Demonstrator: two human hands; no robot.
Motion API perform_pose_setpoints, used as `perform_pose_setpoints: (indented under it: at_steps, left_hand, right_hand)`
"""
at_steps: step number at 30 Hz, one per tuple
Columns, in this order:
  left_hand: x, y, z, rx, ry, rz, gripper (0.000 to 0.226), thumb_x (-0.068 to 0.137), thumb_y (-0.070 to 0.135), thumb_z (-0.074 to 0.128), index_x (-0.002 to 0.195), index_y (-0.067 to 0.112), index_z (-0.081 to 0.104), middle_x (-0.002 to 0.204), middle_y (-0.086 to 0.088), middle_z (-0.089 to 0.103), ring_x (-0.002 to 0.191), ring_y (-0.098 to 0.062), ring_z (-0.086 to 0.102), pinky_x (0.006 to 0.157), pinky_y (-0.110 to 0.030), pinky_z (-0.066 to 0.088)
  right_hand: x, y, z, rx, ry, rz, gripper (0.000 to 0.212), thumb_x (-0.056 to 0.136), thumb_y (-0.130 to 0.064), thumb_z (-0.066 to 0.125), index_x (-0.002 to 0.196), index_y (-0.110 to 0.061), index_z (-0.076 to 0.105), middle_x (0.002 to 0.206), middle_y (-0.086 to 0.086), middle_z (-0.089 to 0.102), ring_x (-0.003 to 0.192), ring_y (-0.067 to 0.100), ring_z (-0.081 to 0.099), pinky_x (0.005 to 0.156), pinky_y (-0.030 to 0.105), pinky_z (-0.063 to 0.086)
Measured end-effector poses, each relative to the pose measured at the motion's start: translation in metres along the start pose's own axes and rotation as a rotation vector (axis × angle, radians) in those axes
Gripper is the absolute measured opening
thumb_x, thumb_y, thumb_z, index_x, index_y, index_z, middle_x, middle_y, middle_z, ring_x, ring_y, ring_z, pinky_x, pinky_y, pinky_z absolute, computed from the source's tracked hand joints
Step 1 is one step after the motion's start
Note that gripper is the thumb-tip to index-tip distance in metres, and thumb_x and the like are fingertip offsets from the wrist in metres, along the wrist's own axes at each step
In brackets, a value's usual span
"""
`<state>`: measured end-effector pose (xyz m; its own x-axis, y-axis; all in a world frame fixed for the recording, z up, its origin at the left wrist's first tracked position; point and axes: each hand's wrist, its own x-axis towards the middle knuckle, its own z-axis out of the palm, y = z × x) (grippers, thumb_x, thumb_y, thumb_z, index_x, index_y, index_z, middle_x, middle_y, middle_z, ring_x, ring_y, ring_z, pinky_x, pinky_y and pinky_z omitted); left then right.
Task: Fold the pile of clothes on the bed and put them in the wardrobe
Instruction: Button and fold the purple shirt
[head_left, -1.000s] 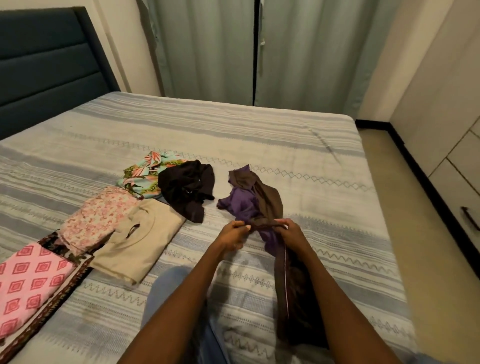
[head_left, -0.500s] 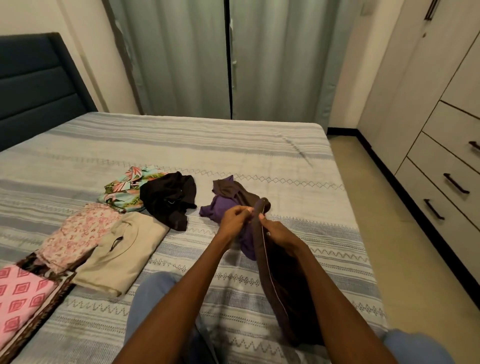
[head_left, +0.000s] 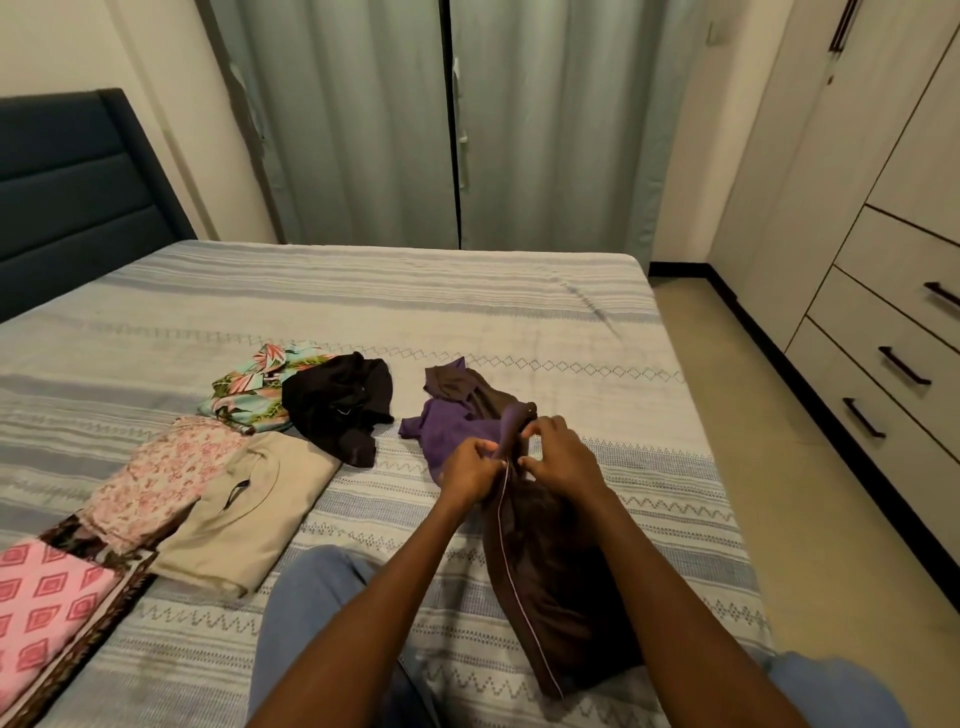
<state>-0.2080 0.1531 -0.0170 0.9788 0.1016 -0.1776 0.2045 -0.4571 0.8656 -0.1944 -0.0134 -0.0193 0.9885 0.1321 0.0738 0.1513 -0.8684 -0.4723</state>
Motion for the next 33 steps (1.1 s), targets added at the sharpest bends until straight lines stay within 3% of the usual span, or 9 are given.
perform_pose_setpoints:
  at_steps: [2, 4, 7, 10, 14, 18, 21, 27, 33]
  left_hand:
    - [0.0, -0.001, 0.001, 0.169, 0.035, 0.109, 0.011, 0.084, 0.032, 0.07, 0.094, 0.033, 0.066, 0.093, 0.009, 0.068, 0.097, -0.019, 0.066, 0.088, -0.041, 0.051]
    - [-0.001, -0.002, 0.001, 0.259, 0.096, 0.246, 0.01, 0.086, 0.033, 0.065, 0.095, 0.036, 0.07, 0.099, 0.008, 0.065, 0.098, -0.02, 0.063, 0.087, -0.043, 0.048]
    - [-0.005, -0.001, -0.001, 0.155, 0.236, 0.416, 0.013, 0.09, 0.017, 0.062, 0.1, 0.025, 0.067, 0.101, 0.003, 0.056, 0.091, -0.018, 0.059, 0.082, -0.042, 0.051]
    - [-0.007, 0.005, -0.003, 0.103, 0.264, 0.413, 0.015, 0.093, 0.016, 0.06, 0.108, 0.017, 0.056, 0.104, 0.0, 0.056, 0.086, -0.016, 0.058, 0.076, -0.039, 0.051]
    - [-0.006, 0.013, -0.005, 0.117, 0.237, 0.342, 0.016, 0.094, 0.022, 0.061, 0.098, 0.018, 0.046, 0.091, -0.002, 0.058, 0.08, -0.02, 0.059, 0.066, -0.039, 0.048]
    - [-0.001, 0.016, -0.011, 0.103, 0.265, 0.301, 0.016, 0.094, 0.022, 0.063, 0.096, 0.015, 0.049, 0.092, -0.002, 0.059, 0.084, -0.022, 0.059, 0.067, -0.034, 0.043]
    - [0.004, 0.031, -0.027, 0.096, 0.317, 0.354, 0.008, 0.094, 0.02, 0.061, 0.098, 0.013, 0.058, 0.092, -0.001, 0.061, 0.089, -0.023, 0.061, 0.072, -0.033, 0.044]
    - [0.021, 0.126, -0.091, 0.145, 0.445, 0.502, 0.013, 0.092, 0.016, 0.06, 0.101, 0.011, 0.067, 0.1, -0.011, 0.064, 0.095, -0.029, 0.061, 0.075, -0.031, 0.041]
    - [0.011, 0.273, -0.15, 0.21, 0.537, 0.641, 0.016, 0.088, 0.015, 0.058, 0.099, 0.01, 0.067, 0.104, -0.018, 0.068, 0.098, -0.037, 0.062, 0.077, -0.036, 0.045]
  right_hand:
    - [0.008, 0.002, 0.0, -0.167, 0.034, -0.142, 0.054, 0.082, -0.03, 0.066, 0.133, -0.03, 0.05, 0.146, 0.001, 0.04, 0.128, 0.027, 0.04, 0.097, 0.046, 0.041]
    - [0.013, -0.001, -0.002, -0.247, 0.093, -0.267, 0.039, 0.082, -0.027, 0.067, 0.12, -0.032, 0.063, 0.143, -0.003, 0.049, 0.134, 0.029, 0.039, 0.1, 0.045, 0.036]
    - [0.02, -0.009, -0.011, -0.353, 0.272, -0.31, 0.011, 0.078, -0.033, 0.07, 0.088, -0.029, 0.074, 0.109, -0.003, 0.068, 0.114, 0.032, 0.057, 0.09, 0.043, 0.041]
    - [0.026, -0.024, -0.027, -0.37, 0.414, -0.345, 0.009, 0.08, -0.034, 0.067, 0.082, -0.029, 0.075, 0.115, -0.001, 0.064, 0.104, 0.029, 0.056, 0.081, 0.04, 0.044]
    - [0.036, -0.051, -0.055, -0.282, 0.534, -0.324, 0.024, 0.09, -0.026, 0.054, 0.098, -0.024, 0.076, 0.092, 0.001, 0.07, 0.081, 0.029, 0.063, 0.065, 0.037, 0.049]
    - [0.041, -0.069, -0.099, -0.046, 0.63, -0.208, 0.03, 0.098, -0.021, 0.051, 0.124, -0.023, 0.065, 0.105, 0.005, 0.073, 0.083, 0.032, 0.068, 0.065, 0.04, 0.056]
    - [0.044, -0.067, -0.138, 0.026, 0.712, -0.081, 0.03, 0.098, -0.018, 0.046, 0.126, -0.022, 0.058, 0.094, 0.012, 0.072, 0.081, 0.039, 0.066, 0.063, 0.038, 0.045]
    - [0.044, -0.049, -0.22, 0.079, 0.814, 0.119, 0.027, 0.098, -0.02, 0.046, 0.119, -0.025, 0.062, 0.102, 0.016, 0.071, 0.093, 0.042, 0.065, 0.07, 0.039, 0.047]
    - [0.047, -0.057, -0.318, 0.037, 0.885, 0.137, 0.031, 0.098, -0.032, 0.045, 0.116, -0.029, 0.07, 0.103, 0.014, 0.072, 0.092, 0.041, 0.066, 0.079, 0.044, 0.055]
